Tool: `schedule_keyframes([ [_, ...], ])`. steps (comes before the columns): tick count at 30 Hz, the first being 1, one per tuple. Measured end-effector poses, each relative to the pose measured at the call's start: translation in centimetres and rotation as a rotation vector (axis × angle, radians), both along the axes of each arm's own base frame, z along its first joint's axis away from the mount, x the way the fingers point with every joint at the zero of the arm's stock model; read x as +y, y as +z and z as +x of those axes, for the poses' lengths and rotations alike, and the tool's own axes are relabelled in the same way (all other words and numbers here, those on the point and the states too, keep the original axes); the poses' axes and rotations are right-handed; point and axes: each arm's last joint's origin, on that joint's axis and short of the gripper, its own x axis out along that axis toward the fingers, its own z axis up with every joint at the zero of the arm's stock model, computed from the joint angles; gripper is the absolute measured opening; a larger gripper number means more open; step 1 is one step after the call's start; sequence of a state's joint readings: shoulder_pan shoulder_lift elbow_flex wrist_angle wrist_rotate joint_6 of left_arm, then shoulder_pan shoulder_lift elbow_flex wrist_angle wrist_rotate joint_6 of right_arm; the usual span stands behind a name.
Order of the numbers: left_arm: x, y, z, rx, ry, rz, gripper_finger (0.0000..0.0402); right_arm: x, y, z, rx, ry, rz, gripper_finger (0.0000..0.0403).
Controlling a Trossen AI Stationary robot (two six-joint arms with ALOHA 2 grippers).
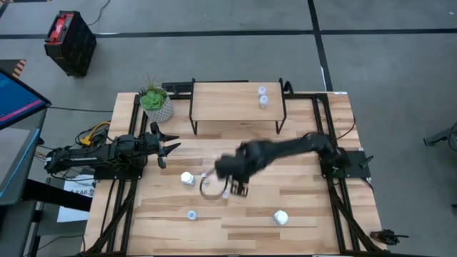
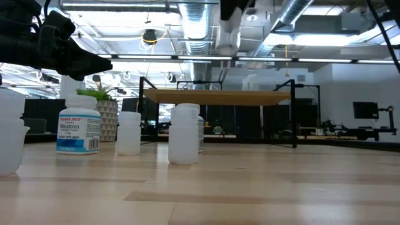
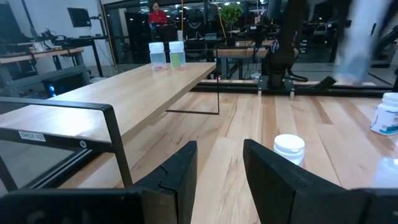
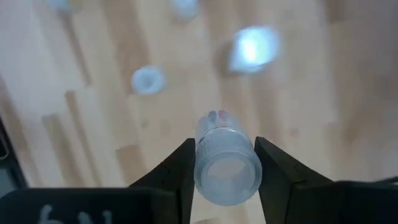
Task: Pick and place medicine bottles onto shelf by color
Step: Put the transparent pill bottle aligned with the other transparent pill bottle on the shelf
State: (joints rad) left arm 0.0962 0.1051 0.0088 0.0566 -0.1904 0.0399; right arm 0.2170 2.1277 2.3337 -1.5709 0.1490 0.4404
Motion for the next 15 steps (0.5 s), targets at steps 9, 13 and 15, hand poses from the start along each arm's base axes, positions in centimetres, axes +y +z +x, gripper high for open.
schedule_keyframes([
  [9,0.0,0.0,0.0,0.0,0.0,0.001,0.0121,-9.5,6.4,-3.9,-0.172,-0.204,-0.032,0.0137],
  [13,0.0,0.0,0.0,0.006,0.0,0.021,0.0121,-13.0,7.0,-4.8,-0.192,-0.321,-0.033,0.0144],
  [15,0.0,0.0,0.0,0.011,-0.001,0.042,0.0121,-14.4,7.0,-5.0,-0.19,-0.351,-0.04,0.0142],
])
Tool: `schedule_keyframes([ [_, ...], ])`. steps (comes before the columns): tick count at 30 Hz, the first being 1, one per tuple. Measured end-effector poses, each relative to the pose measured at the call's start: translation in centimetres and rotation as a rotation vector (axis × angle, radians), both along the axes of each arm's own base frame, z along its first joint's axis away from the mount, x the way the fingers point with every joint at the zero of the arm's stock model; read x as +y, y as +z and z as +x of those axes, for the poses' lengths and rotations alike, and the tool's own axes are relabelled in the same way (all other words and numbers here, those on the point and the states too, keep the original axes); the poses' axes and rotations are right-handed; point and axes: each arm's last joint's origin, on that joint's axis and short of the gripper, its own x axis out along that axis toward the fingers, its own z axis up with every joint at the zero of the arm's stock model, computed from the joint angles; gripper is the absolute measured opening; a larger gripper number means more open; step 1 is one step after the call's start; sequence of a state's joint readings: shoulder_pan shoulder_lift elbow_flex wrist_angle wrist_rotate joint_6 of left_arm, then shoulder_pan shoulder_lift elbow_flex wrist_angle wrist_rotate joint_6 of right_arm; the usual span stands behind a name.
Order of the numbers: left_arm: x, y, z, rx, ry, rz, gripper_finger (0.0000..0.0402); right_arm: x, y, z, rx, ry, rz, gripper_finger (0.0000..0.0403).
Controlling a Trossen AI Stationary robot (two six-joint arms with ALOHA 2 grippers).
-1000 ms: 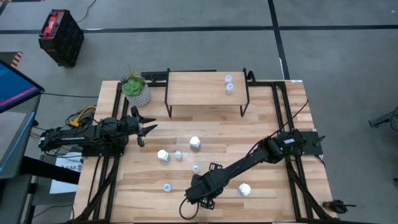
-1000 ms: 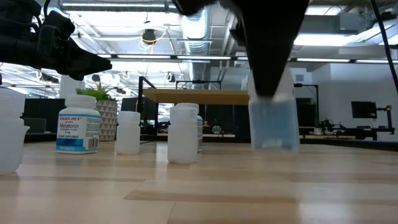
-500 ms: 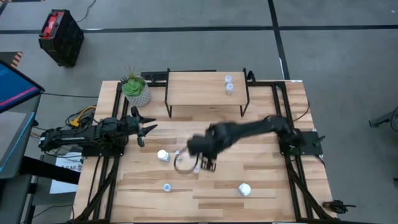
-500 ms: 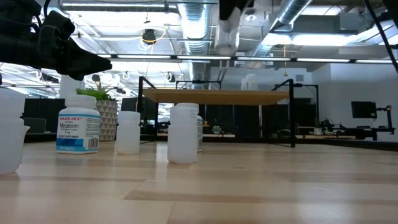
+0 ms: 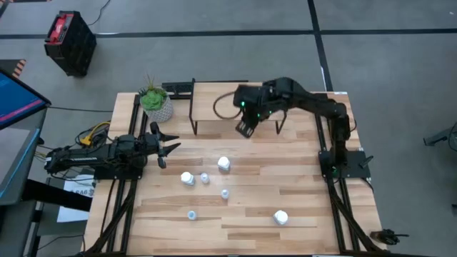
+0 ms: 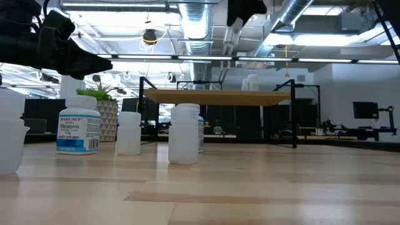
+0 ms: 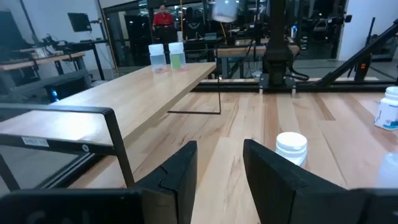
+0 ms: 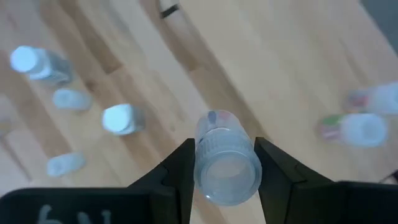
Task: Pick and place medicine bottles onto shelf by color
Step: Put the transparent pill bottle aligned with the other transparent pill bottle on the shelf
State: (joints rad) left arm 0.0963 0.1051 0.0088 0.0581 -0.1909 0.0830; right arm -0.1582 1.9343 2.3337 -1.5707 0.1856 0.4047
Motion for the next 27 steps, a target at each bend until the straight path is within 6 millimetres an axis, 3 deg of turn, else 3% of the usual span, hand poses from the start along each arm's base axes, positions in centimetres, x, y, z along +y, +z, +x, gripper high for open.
schedule_keyframes([
  [9,0.0,0.0,0.0,0.012,-0.002,0.046,0.0121,-4.7,0.0,-1.2,0.002,-0.038,0.045,0.0141],
  [27,0.0,0.0,0.0,0.008,-0.001,0.027,0.0121,-9.2,-0.3,-2.9,0.048,0.019,0.003,0.0137],
])
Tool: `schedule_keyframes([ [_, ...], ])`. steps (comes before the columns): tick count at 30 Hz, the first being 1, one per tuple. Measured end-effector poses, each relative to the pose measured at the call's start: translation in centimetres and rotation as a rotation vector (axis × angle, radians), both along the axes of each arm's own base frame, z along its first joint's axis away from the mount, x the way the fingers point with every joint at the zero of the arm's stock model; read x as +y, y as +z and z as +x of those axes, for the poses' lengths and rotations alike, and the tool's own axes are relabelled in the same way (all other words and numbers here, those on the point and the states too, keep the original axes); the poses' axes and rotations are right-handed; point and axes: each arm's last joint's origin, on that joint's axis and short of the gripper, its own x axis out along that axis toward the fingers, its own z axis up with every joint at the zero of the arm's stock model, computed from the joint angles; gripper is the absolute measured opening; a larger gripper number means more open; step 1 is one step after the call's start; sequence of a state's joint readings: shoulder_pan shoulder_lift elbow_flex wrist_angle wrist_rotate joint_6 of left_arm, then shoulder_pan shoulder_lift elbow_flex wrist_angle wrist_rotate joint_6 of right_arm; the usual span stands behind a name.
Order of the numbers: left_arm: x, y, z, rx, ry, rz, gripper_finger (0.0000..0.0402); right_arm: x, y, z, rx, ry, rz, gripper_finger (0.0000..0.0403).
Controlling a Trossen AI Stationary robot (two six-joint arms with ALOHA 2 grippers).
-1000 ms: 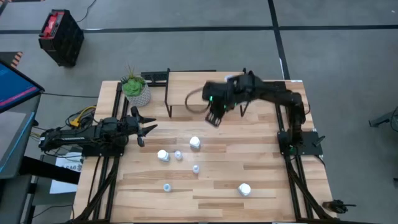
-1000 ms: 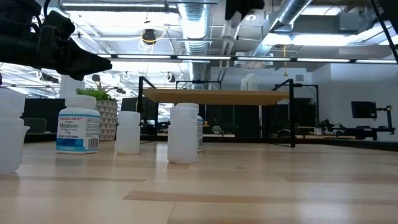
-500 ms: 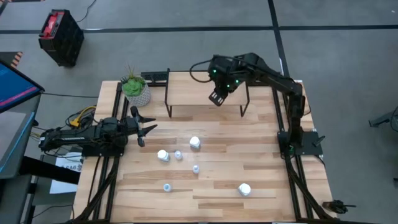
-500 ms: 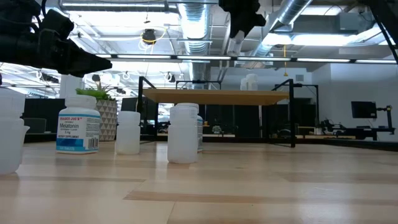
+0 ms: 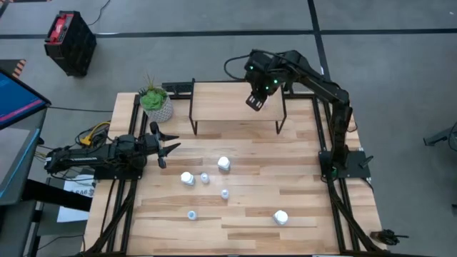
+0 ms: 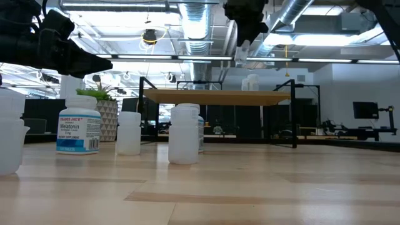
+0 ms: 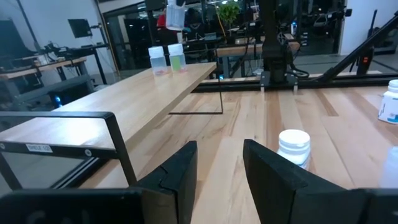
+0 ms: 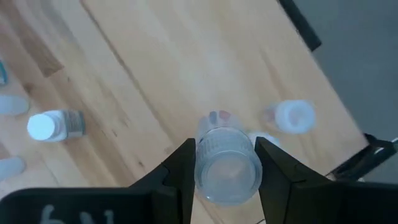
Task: Pick and place medicine bottles onto shelf by color
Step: Put the transparent pill bottle aligned with the other transparent pill bottle on the shelf
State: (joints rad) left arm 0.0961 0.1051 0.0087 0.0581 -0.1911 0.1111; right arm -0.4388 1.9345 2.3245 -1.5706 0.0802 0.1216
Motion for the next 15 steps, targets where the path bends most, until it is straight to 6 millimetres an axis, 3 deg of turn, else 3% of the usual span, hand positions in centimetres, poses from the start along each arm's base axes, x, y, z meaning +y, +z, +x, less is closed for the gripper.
schedule_keyframes([
  [15,0.0,0.0,0.0,0.001,0.0,-0.002,0.0121,4.0,-3.2,-4.6,0.133,-0.074,0.109,0.0147],
])
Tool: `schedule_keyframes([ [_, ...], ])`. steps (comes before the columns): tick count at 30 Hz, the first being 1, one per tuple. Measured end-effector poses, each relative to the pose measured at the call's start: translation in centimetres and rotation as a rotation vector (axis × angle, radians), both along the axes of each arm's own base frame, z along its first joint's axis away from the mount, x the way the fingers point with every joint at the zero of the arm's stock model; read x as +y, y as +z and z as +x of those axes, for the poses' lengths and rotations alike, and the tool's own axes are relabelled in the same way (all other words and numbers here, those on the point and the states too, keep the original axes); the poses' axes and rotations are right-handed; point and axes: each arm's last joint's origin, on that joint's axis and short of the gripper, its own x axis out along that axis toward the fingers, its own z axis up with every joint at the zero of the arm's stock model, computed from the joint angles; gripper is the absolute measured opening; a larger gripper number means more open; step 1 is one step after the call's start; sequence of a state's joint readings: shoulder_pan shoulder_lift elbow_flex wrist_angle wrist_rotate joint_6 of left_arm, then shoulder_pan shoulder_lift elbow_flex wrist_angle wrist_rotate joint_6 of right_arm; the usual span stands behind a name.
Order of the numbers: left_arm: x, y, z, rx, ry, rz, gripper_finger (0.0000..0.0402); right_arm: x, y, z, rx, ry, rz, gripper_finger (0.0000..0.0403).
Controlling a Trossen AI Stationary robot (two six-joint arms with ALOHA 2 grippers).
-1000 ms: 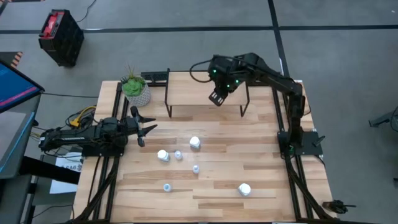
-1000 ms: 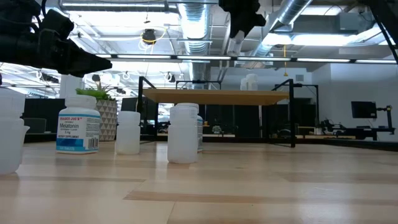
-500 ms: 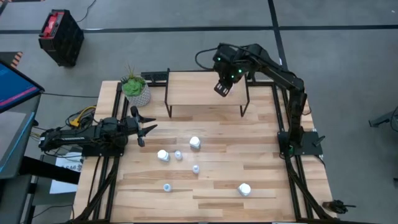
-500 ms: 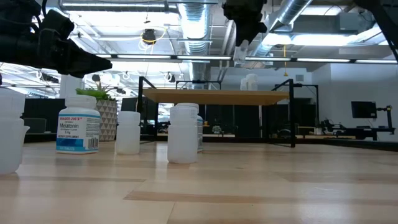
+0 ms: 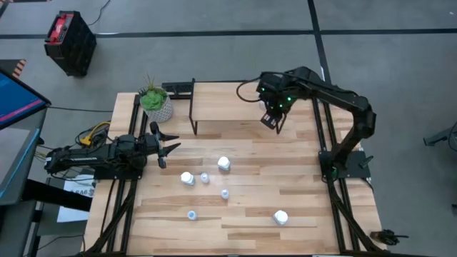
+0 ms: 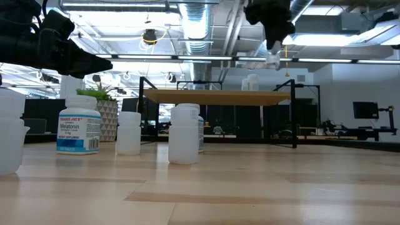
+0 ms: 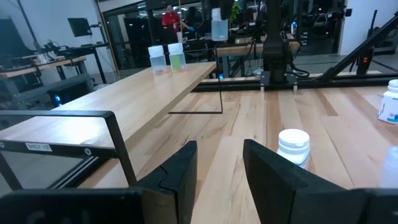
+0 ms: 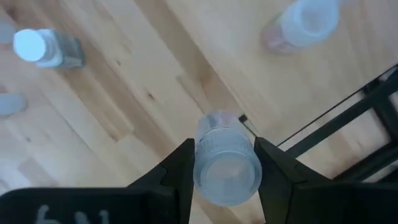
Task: Pick and place medicine bottles onto shelf by color
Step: Put the transparent pill bottle aligned with the other transparent pill bottle on the shelf
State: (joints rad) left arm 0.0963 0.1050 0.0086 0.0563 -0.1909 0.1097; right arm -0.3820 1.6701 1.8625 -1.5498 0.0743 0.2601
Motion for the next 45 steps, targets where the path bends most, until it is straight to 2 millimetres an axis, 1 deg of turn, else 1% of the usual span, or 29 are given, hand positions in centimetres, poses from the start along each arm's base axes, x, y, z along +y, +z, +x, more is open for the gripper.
schedule_keyframes([
  [3,0.0,0.0,0.0,0.0,0.0,0.0,0.0121,-0.2,-0.7,0.2,0.006,-0.022,-0.001,0.0148],
  [6,0.0,0.0,0.0,-0.001,0.0,0.0,0.0121,-0.9,-1.4,0.8,-0.017,-0.038,-0.009,0.0142],
  [15,0.0,0.0,0.0,-0.002,0.0,0.0,0.0121,-2.6,-3.6,2.3,0.021,-0.103,0.013,0.015],
  [21,0.0,0.0,0.0,-0.002,0.0,0.0,0.0121,-3.9,-5.0,3.2,0.035,-0.113,0.017,0.0143],
  [35,0.0,0.0,0.0,-0.002,0.0,0.0,0.0121,-4.7,-5.0,3.6,-0.012,-0.107,-0.008,0.0155],
  [45,0.0,0.0,0.0,-0.002,0.0,0.0,0.0121,-5.1,-5.0,3.4,-0.009,-0.106,-0.01,0.0191],
])
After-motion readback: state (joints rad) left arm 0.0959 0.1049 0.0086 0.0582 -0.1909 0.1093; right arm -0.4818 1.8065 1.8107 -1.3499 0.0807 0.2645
